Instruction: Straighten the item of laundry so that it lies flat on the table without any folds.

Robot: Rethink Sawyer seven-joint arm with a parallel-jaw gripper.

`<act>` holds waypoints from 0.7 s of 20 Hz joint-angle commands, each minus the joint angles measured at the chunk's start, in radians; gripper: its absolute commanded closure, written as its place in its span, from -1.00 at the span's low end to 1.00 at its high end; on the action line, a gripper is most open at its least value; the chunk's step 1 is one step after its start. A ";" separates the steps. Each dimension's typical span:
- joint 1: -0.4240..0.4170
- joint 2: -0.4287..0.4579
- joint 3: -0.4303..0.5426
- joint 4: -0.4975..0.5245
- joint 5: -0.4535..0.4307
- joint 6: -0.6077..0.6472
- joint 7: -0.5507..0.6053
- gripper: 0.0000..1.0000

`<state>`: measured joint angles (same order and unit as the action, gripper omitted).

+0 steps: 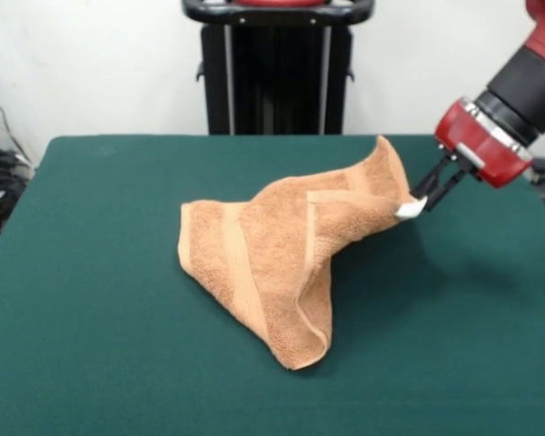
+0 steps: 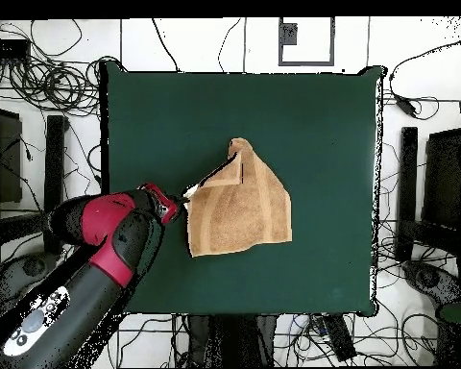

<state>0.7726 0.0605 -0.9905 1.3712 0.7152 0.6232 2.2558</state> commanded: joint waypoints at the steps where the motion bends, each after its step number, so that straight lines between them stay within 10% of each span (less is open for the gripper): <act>1: 0.040 0.049 0.033 -0.123 -0.015 0.162 0.326 1.00; 14: 0.046 0.067 0.031 -0.183 0.012 0.193 0.416 1.00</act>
<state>0.7958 0.1085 -1.0222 1.2867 0.7154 0.7270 2.3594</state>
